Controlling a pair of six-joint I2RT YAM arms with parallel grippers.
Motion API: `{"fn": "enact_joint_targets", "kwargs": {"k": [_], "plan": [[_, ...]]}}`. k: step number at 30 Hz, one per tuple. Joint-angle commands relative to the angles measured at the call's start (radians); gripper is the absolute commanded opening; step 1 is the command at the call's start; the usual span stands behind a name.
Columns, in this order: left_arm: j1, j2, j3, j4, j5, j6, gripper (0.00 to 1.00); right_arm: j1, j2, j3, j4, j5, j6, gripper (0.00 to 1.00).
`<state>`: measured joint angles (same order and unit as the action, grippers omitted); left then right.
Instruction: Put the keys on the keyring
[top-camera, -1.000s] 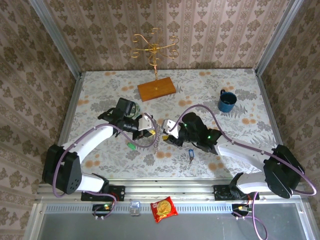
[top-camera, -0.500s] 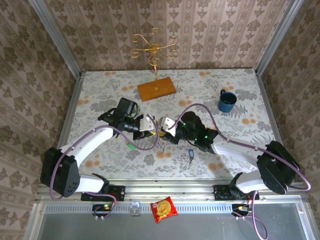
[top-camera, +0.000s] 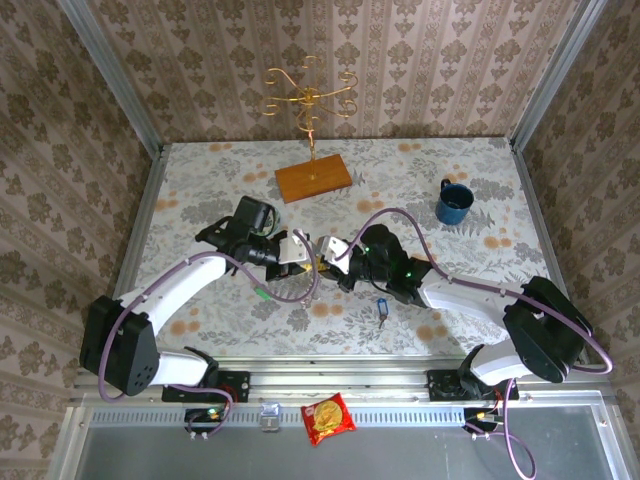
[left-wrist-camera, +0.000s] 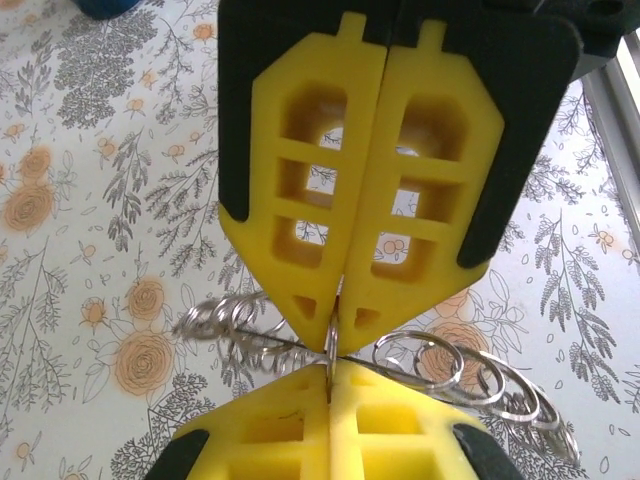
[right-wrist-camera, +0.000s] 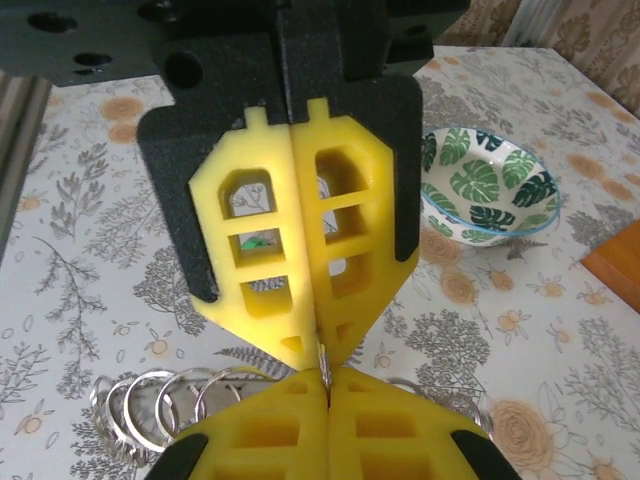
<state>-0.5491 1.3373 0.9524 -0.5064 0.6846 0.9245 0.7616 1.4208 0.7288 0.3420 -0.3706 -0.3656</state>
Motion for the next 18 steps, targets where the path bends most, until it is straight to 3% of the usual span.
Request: {"fn": "enact_joint_targets", "kwargs": {"k": [1,4,7,13,18], "plan": [[0.007,-0.039,0.014,0.019,0.049,-0.027,0.08,-0.013,0.005,-0.035,0.077,-0.063,0.019,0.0],[0.064,-0.089,-0.05,0.123,0.128,-0.128,0.3,-0.038,-0.006,-0.071,0.152,-0.11,0.057,0.0],[0.141,-0.184,-0.169,0.322,0.228,-0.296,0.43,-0.061,-0.022,-0.096,0.206,-0.162,0.089,0.0],[0.206,-0.306,-0.402,0.819,0.322,-0.666,0.49,-0.108,-0.059,-0.124,0.301,-0.252,0.163,0.0],[0.204,-0.287,-0.434,0.847,0.323,-0.665,0.46,-0.117,-0.077,-0.12,0.299,-0.288,0.178,0.0]]}}
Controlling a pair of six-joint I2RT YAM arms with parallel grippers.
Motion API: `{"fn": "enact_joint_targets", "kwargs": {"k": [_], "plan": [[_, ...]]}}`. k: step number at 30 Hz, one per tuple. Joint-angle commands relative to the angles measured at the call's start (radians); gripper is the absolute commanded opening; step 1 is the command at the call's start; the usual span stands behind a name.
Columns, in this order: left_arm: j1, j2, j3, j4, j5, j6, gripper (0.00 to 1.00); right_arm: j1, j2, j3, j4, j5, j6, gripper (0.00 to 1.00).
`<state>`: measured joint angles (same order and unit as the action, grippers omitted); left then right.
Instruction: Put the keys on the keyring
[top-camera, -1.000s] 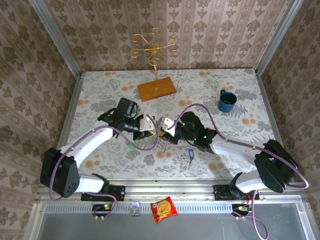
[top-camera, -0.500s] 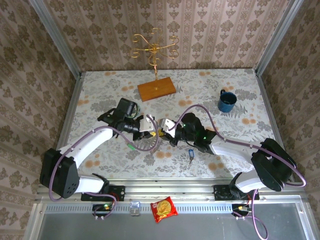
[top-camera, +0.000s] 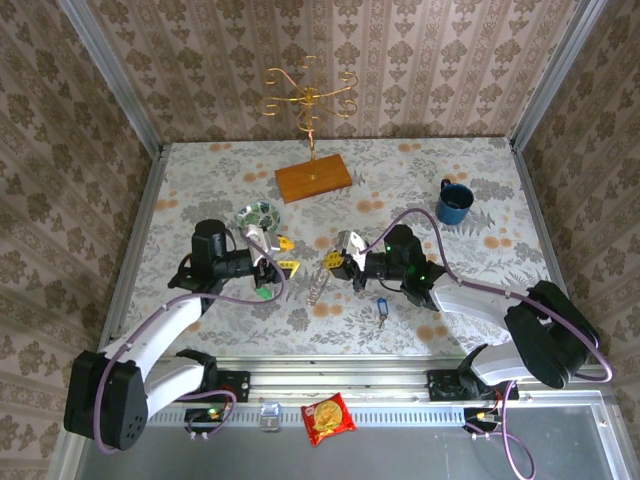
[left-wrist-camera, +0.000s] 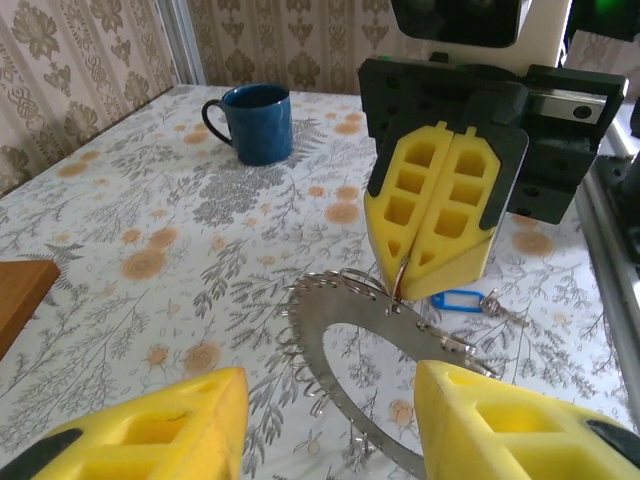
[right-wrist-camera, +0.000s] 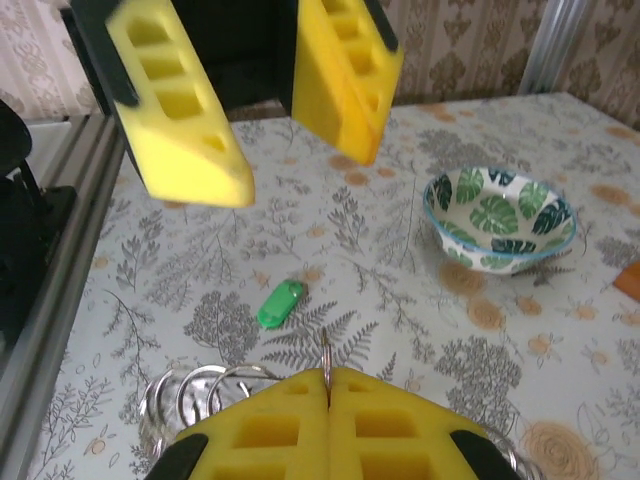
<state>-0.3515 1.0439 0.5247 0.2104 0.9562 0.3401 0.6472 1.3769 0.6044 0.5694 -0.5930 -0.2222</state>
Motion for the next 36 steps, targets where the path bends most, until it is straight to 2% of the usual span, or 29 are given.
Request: {"fn": "enact_joint_targets", "kwargs": {"k": [1,10,15,20,26,34,36], "plan": [[0.004,0.021,-0.005,0.127,0.051,-0.069,0.45,-0.003,-0.034,0.007,0.071,-0.07,0.037,0.0],[-0.072,0.127,0.014,0.152,0.109,-0.007,0.44,-0.002,-0.038,0.011,0.125,-0.077,0.101,0.0],[-0.095,0.155,-0.023,0.302,0.129,-0.088,0.44,0.001,-0.045,0.019,0.129,-0.081,0.114,0.0],[-0.098,0.187,-0.044,0.416,0.125,-0.152,0.38,0.006,-0.038,0.026,0.131,-0.091,0.121,0.0],[-0.098,0.198,-0.04,0.435,0.134,-0.165,0.31,0.013,-0.038,0.03,0.135,-0.091,0.126,0.0],[-0.098,0.224,-0.036,0.471,0.165,-0.198,0.27,0.024,-0.021,0.041,0.159,-0.083,0.136,0.0],[-0.128,0.228,-0.035,0.476,0.167,-0.2,0.25,0.029,-0.016,0.045,0.164,-0.085,0.138,0.0]]}}
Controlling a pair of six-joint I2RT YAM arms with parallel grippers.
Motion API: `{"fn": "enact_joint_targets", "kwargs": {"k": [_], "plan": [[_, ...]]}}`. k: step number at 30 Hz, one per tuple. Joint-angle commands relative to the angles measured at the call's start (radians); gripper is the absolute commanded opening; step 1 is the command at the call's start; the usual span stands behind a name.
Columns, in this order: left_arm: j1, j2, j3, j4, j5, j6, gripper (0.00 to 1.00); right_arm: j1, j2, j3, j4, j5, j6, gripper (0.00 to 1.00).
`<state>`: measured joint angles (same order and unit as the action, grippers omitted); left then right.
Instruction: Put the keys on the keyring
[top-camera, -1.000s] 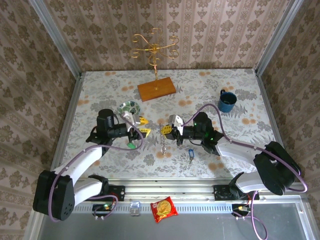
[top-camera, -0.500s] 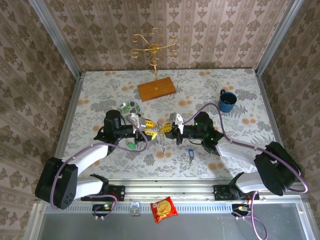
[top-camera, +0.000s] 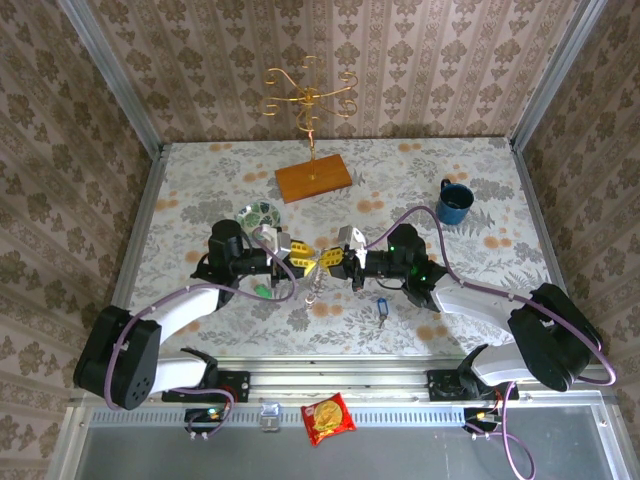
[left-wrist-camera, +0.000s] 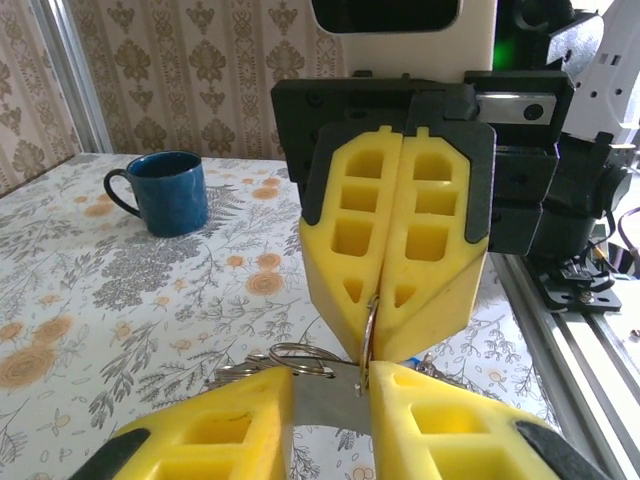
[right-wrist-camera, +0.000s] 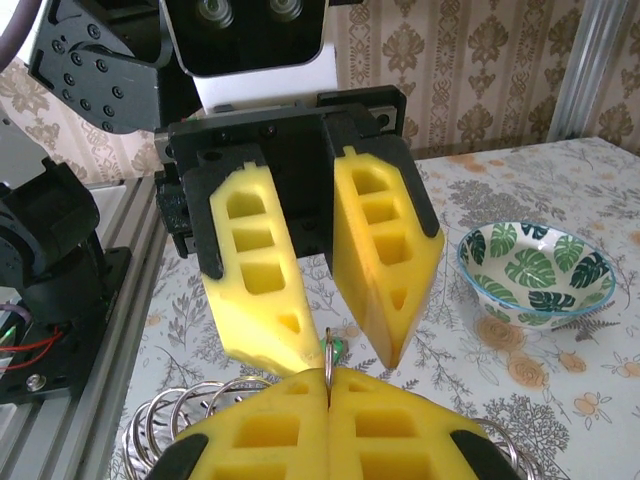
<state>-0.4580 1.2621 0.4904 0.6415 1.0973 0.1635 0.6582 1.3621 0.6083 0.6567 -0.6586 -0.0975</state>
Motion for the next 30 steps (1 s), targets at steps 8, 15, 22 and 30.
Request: {"fn": "enact_joint_targets", "kwargs": {"k": [8,15,22,30], "plan": [[-0.024,0.036,0.001,0.145,0.044,-0.082,0.09,0.03,0.023,0.056,0.065,-0.018,0.008,0.0],[-0.022,-0.004,-0.017,0.119,-0.049,0.009,0.0,0.029,-0.019,0.083,-0.283,0.128,-0.178,0.26],[-0.036,-0.122,0.048,-0.278,-0.166,0.315,0.0,0.027,-0.11,0.126,-0.596,0.292,-0.402,0.34],[-0.071,-0.162,0.149,-0.618,-0.22,0.541,0.0,0.04,-0.111,0.171,-0.58,0.234,-0.394,0.26]]}}
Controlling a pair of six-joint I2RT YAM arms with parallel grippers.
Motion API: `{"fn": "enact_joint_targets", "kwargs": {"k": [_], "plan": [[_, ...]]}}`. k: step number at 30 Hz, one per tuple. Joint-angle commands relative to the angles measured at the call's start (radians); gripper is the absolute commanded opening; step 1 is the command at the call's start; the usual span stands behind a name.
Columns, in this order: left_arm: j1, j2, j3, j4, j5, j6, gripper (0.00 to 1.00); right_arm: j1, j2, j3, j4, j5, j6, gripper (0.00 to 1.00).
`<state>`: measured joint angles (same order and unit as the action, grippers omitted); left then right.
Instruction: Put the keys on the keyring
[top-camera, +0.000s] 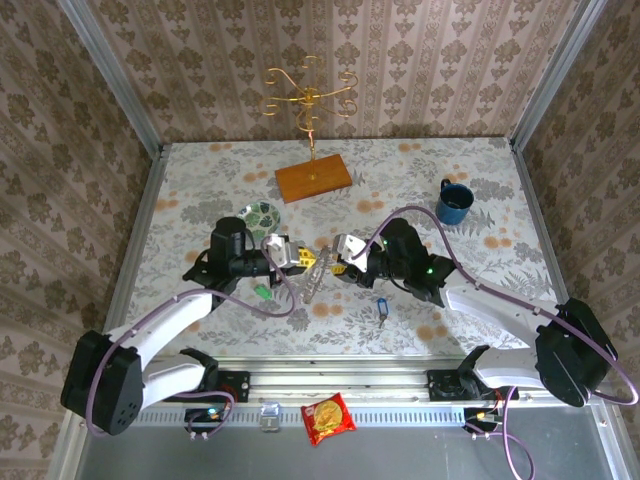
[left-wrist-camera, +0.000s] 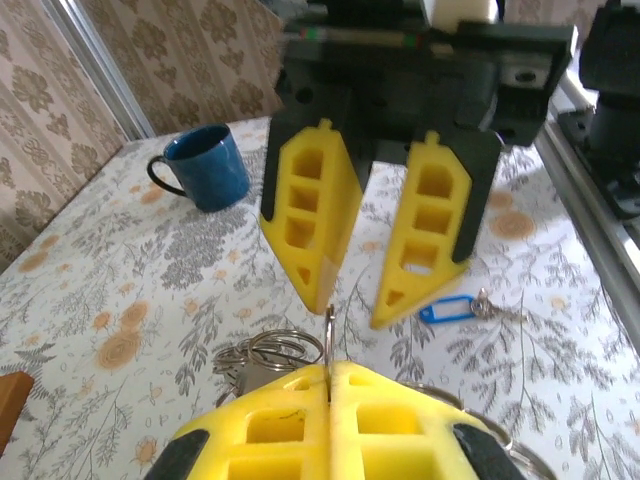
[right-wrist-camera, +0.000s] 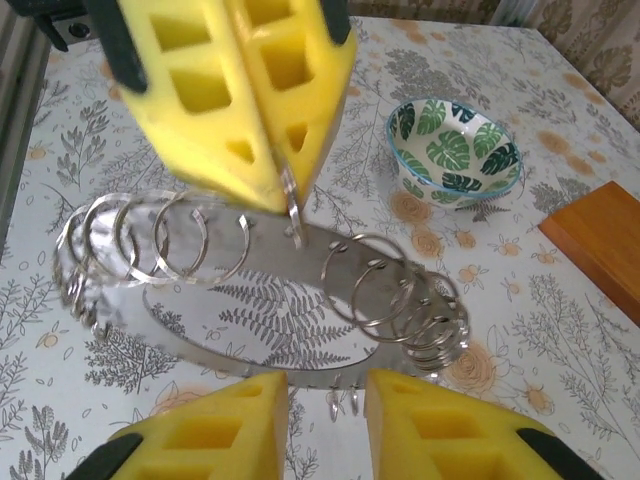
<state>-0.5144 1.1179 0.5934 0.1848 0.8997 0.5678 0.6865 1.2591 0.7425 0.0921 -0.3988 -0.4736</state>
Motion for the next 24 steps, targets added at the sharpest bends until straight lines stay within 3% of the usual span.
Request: {"fn": "enact_joint_targets", "kwargs": {"k": [1,11,15,19,24], "plan": [[-0.02,-0.019,0.057,-0.185,-0.033,0.154,0.0,0.016,-0.006,0.032,0.012,-0.044,-0.006,0.26],[-0.039,-0.003,0.112,-0.274,-0.031,0.199,0.0,0.063,0.05,0.017,0.139,-0.07,0.029,0.25],[-0.041,0.005,0.125,-0.296,-0.022,0.199,0.0,0.073,0.066,0.02,0.145,-0.065,0.025,0.16],[-0.042,0.015,0.141,-0.332,-0.016,0.205,0.0,0.078,0.074,0.024,0.133,-0.061,0.012,0.0],[-0.041,0.025,0.138,-0.322,-0.033,0.173,0.01,0.078,0.077,0.006,0.164,-0.072,0.024,0.0]]}}
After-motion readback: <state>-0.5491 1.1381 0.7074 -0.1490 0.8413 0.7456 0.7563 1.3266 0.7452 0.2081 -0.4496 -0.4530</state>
